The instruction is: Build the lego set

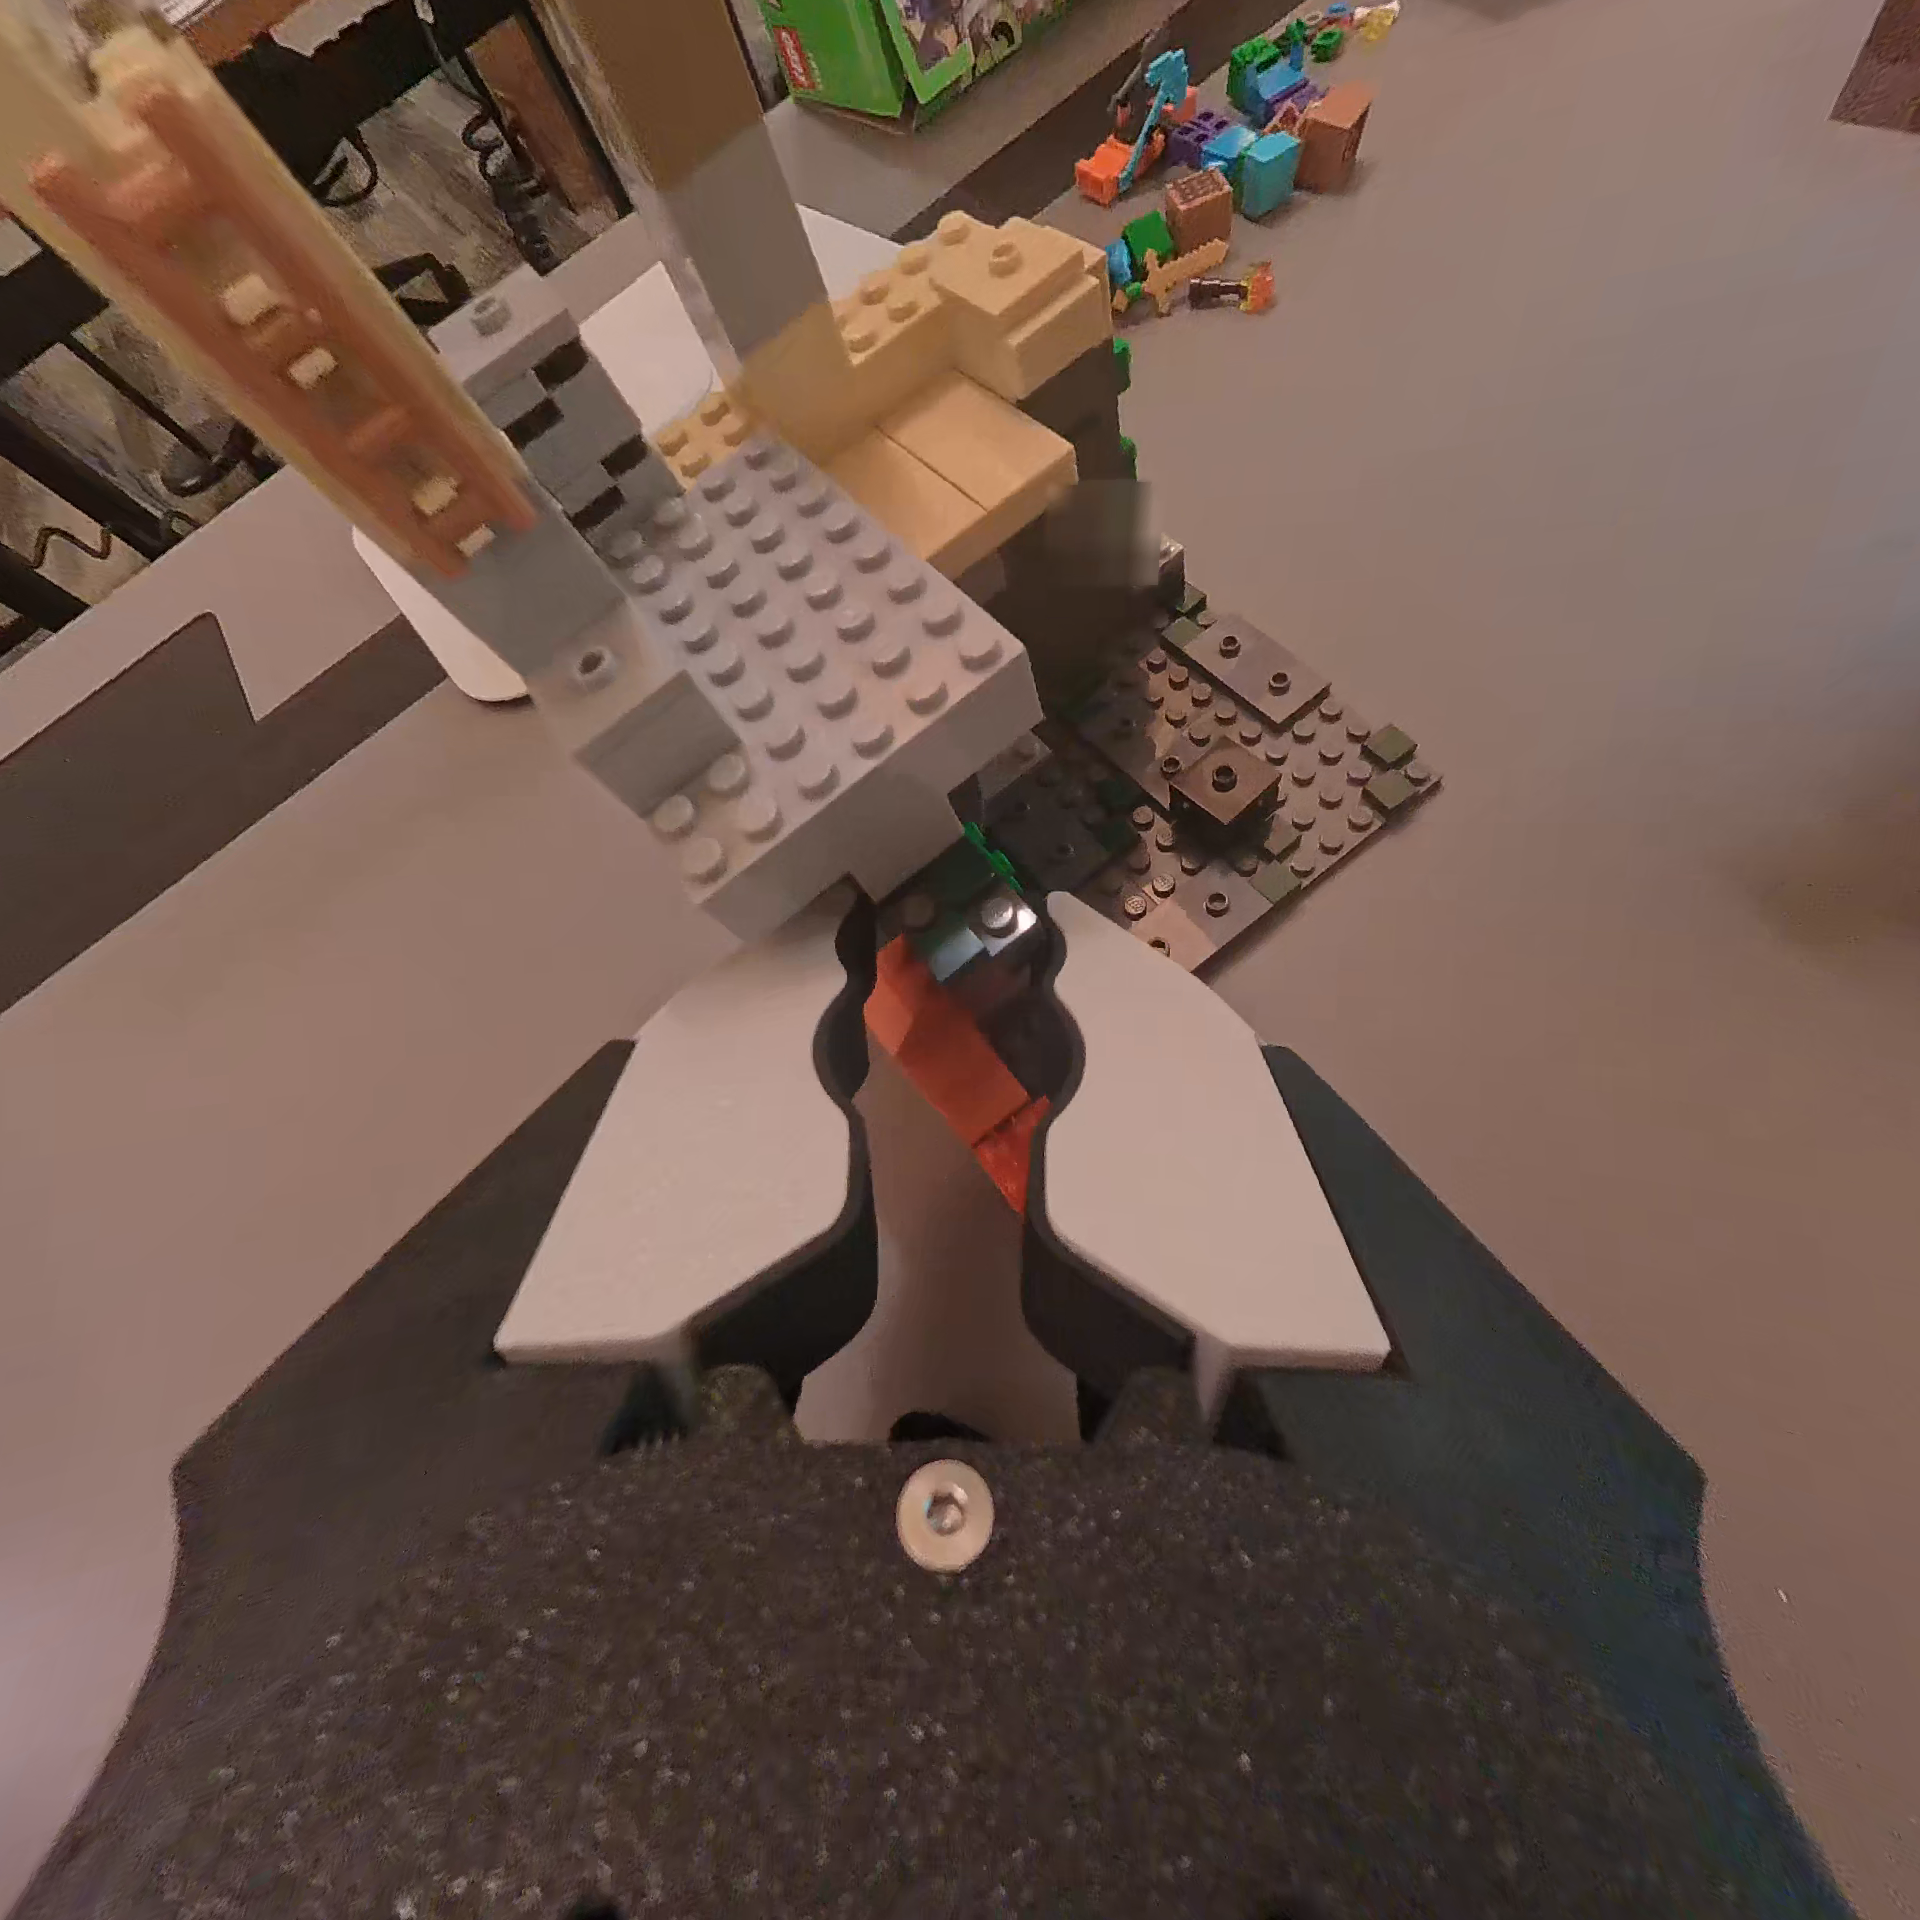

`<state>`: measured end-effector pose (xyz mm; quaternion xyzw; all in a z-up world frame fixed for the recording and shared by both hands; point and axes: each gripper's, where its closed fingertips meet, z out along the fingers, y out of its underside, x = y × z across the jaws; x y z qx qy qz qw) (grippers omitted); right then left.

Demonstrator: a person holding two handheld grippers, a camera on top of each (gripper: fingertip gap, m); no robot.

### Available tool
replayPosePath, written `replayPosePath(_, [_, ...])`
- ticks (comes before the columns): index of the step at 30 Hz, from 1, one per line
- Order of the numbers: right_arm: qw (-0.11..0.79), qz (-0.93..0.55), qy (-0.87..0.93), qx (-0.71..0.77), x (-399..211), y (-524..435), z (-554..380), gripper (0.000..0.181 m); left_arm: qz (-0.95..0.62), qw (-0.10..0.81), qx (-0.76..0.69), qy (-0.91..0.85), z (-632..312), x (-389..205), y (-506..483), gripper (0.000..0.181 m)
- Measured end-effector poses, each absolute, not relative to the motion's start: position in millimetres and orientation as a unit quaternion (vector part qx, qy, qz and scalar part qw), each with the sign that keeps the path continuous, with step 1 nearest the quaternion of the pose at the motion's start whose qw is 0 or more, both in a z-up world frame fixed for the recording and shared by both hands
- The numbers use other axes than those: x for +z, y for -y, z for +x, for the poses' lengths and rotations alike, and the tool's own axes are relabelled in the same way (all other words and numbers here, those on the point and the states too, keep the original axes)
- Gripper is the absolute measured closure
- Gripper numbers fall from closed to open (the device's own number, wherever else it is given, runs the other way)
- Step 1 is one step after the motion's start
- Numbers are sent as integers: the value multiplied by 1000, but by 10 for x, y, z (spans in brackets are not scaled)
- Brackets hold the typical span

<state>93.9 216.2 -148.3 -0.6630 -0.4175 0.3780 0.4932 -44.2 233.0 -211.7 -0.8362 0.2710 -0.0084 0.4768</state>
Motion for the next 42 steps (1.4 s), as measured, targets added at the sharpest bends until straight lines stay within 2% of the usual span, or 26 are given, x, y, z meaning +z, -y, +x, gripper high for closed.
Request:
replayPosePath(4, [497, -662, 415, 377, -1454, -2161, 951, 164, -835, 483, -19, -262, -438, -2100, -2323, 152])
replayPosePath(10, [497, -662, 411, 383, -1444, -2198, 987, 164, -830, 500, -61, -242, -403, -2005, -2269, 119])
replayPosePath(12, [491, -666, 406, 388, -1474, -2220, 986, 164, -831, 505, -71, -223, -426, -1986, -2318, 113])
replayPosePath(16, [485, -670, 405, 388, -1523, -2227, 976, 164, -843, 491, -74, -207, -457, -2077, -2443, 115])
replayPosePath(25, [489, -668, 405, 387, -1507, -2227, 1013, 164, -840, 491, -77, -218, -381, -2112, -2470, 143])
replayPosePath(42, [504, -649, 419, 385, -1384, -2178, 1017, 164, -839, 480, -70, -248, -322, -2121, -2221, 145])
